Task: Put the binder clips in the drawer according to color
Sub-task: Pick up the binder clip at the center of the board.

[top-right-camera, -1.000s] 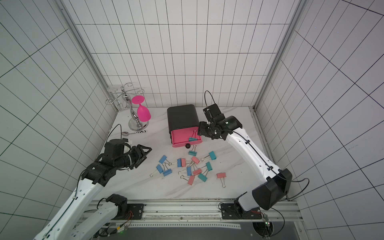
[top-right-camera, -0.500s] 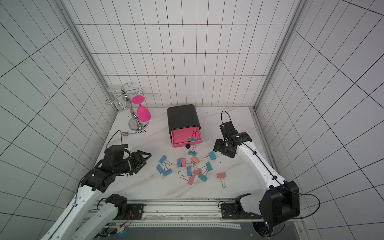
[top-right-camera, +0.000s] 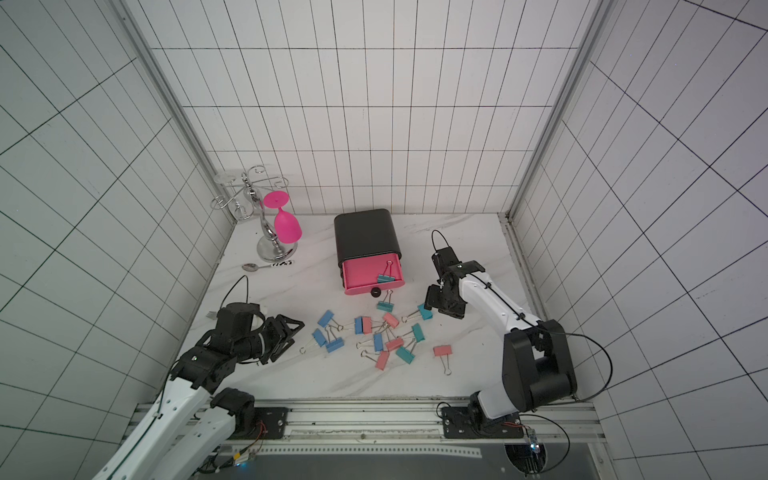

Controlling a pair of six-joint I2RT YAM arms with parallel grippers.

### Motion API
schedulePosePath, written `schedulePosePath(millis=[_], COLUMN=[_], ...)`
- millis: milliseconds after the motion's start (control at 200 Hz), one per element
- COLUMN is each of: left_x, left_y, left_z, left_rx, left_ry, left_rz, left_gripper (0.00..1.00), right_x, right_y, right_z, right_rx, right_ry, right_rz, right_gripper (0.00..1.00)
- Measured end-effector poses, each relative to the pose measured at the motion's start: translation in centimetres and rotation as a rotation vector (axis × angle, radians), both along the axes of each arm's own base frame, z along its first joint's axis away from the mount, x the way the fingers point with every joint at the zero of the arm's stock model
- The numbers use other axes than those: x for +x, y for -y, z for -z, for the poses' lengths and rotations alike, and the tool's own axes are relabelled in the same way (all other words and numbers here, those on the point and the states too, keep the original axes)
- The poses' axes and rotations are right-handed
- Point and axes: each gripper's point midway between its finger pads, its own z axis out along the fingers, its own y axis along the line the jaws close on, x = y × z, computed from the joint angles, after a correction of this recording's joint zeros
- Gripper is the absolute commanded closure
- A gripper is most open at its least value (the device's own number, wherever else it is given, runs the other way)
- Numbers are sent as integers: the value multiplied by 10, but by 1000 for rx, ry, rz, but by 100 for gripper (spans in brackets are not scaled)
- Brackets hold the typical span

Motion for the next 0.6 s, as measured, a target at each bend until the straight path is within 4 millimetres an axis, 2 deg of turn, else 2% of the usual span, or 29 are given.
schedulePosePath(millis=[300, 600], left_x=[-1, 2], left_y=[0, 1], left_z=[-1, 1], left_rx=[-10, -16], left_ry=[2, -7], left_rz=[-9, -17], left_gripper=[35, 35], right_x=[0, 8], right_y=[0, -13], right_z=[22, 25], right_rx=[-30, 12], right_ry=[-62, -69], right_rz=[-45, -96], right_gripper=[37, 39])
